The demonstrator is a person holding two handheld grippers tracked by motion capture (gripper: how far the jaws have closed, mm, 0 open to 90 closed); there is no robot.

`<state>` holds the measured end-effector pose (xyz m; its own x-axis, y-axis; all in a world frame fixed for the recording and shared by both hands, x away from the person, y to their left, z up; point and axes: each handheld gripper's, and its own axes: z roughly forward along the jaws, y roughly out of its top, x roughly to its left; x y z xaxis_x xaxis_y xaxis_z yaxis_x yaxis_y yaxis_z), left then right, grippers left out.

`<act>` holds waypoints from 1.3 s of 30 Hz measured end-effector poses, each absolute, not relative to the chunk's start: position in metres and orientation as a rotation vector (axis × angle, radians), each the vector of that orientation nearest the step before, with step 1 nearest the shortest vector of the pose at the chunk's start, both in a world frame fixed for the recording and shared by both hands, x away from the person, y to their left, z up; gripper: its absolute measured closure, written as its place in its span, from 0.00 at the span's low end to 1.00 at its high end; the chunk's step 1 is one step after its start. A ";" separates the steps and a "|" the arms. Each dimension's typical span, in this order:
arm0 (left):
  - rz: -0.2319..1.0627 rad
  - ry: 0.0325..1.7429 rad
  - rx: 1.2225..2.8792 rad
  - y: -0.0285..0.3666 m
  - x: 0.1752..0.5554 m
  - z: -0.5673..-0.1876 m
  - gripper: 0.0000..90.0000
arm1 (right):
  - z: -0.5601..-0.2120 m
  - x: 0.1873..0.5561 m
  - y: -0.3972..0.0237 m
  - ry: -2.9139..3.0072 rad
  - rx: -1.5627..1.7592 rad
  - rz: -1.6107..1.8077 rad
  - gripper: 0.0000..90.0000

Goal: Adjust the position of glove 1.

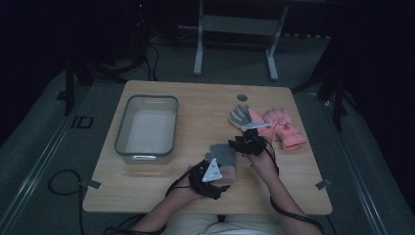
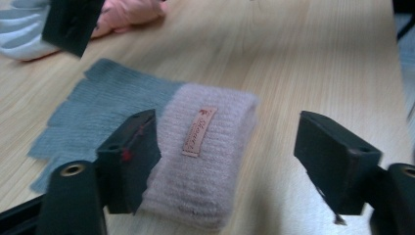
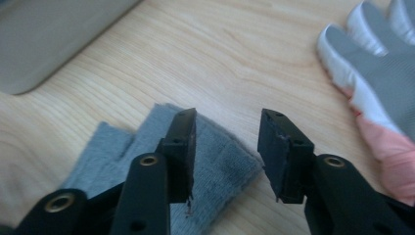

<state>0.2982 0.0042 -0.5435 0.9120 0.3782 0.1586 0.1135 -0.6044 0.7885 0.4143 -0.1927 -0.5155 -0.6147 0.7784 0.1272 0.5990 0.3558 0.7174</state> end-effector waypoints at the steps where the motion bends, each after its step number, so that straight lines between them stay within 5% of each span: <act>1: 0.391 0.341 2.222 0.003 0.300 -0.545 0.33 | -0.519 0.416 -0.192 2.388 1.246 1.095 0.61; 16: 0.545 0.241 2.298 -0.001 0.300 -0.557 0.43 | -0.548 0.423 -0.191 2.449 1.308 1.023 0.43; 21: 0.632 0.196 2.332 -0.005 0.296 -0.560 0.44 | -0.547 0.421 -0.190 2.488 1.286 1.045 0.59; 26: 0.641 0.213 2.335 -0.004 0.299 -0.555 0.67 | -0.546 0.420 -0.186 2.531 1.325 1.087 0.80; 29: 0.591 0.243 2.351 -0.003 0.304 -0.548 0.75 | -0.542 0.417 -0.179 2.543 1.272 1.049 0.84; 39: 0.450 0.306 2.365 0.014 0.317 -0.526 0.78 | -0.520 0.410 -0.180 2.541 1.225 1.178 0.85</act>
